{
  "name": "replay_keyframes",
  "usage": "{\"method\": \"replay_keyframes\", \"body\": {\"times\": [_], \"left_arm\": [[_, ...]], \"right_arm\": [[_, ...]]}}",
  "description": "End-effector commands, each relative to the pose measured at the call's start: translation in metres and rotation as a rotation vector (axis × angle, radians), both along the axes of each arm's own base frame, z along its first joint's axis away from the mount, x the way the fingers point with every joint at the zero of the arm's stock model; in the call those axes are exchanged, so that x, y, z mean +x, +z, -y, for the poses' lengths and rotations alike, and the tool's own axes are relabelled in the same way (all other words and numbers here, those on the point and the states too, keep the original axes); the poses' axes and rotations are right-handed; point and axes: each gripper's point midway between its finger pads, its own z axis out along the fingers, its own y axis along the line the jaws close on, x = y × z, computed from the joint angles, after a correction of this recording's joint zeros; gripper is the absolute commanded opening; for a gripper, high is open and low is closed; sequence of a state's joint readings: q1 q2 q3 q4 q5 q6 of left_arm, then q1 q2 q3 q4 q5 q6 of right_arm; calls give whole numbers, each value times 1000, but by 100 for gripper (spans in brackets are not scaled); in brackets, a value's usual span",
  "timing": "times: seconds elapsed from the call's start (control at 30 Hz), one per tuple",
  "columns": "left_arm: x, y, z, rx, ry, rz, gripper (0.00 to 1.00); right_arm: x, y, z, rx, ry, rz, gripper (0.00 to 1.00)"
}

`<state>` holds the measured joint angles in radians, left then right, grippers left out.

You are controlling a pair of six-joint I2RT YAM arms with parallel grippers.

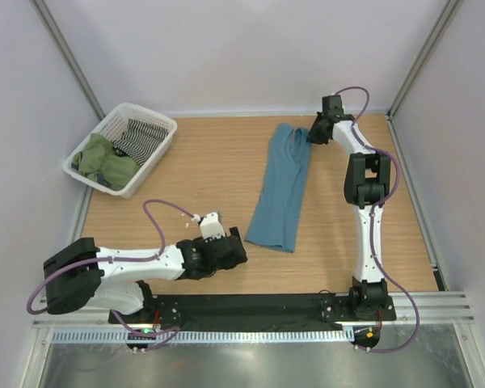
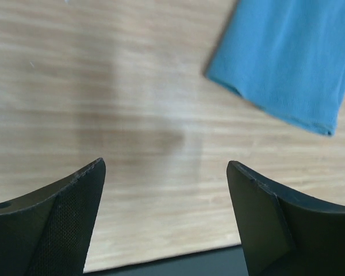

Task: Fold and stack the tank tops
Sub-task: Fold the tank top

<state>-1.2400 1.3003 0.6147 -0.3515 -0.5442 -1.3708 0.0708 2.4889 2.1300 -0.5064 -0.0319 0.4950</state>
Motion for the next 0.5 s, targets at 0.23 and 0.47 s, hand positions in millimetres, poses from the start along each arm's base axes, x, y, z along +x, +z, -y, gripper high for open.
{"method": "replay_keyframes", "body": {"times": [0.23, 0.47], "left_arm": [[62, 26, 14, 37, -125, 22, 84], [84, 37, 52, 0, -197, 16, 76]], "right_arm": [[13, 35, -60, 56, 110, 64, 49], [7, 96, -47, 9, 86, 154, 65]]}}
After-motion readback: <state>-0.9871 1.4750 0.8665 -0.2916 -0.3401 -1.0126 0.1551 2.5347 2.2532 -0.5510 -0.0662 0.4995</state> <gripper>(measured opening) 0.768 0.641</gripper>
